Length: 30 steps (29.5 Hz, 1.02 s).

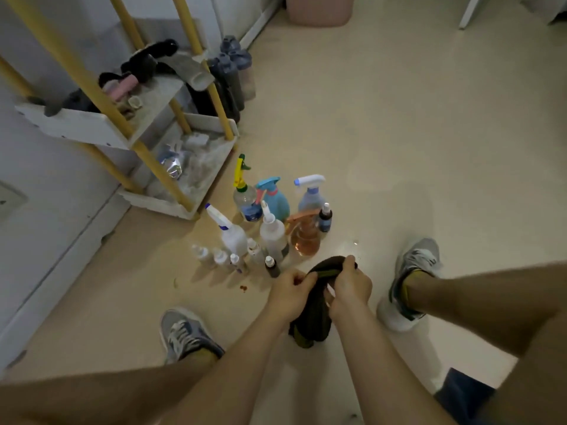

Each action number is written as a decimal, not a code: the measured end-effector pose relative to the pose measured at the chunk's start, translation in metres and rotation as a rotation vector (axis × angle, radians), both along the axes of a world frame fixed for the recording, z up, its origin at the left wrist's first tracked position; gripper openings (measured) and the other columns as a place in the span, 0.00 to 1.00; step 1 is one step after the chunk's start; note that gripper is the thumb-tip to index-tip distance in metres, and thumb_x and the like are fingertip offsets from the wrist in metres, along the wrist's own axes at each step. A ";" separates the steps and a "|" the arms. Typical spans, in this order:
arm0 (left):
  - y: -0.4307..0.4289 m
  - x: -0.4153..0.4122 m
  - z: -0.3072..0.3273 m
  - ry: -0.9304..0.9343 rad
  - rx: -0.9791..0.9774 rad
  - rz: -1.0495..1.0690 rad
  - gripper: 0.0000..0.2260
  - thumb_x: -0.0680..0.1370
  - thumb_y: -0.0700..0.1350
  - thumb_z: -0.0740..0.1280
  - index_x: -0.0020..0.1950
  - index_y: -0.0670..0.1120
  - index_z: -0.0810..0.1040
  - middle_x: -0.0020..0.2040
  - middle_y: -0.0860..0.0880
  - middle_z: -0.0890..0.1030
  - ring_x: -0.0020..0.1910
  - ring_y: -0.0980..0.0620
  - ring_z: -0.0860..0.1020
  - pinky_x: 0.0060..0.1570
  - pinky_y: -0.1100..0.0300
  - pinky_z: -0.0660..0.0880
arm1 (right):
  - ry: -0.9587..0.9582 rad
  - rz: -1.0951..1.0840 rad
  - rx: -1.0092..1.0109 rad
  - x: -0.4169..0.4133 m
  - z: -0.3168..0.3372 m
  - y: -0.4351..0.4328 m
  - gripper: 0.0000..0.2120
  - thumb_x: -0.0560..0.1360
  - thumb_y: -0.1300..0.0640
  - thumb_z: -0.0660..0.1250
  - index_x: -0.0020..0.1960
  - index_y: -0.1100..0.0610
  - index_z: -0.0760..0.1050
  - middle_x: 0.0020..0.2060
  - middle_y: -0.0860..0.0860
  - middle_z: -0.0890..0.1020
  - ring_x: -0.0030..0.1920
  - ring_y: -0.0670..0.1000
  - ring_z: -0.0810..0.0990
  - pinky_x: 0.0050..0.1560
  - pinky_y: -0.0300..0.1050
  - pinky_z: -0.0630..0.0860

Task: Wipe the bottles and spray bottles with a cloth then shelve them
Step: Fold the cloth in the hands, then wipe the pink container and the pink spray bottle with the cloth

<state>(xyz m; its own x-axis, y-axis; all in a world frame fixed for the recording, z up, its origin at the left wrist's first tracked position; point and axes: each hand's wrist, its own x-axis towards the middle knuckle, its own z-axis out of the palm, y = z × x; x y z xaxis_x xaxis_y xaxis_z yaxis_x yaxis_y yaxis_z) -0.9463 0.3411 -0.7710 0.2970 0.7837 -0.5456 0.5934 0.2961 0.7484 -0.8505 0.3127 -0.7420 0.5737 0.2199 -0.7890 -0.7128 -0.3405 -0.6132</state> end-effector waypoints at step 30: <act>0.097 0.049 0.037 -0.103 0.037 0.316 0.13 0.84 0.44 0.55 0.65 0.39 0.71 0.45 0.43 0.84 0.33 0.45 0.84 0.28 0.54 0.78 | 0.536 -0.305 0.384 0.066 -0.035 0.027 0.25 0.79 0.41 0.62 0.63 0.60 0.77 0.58 0.60 0.81 0.56 0.59 0.80 0.54 0.55 0.77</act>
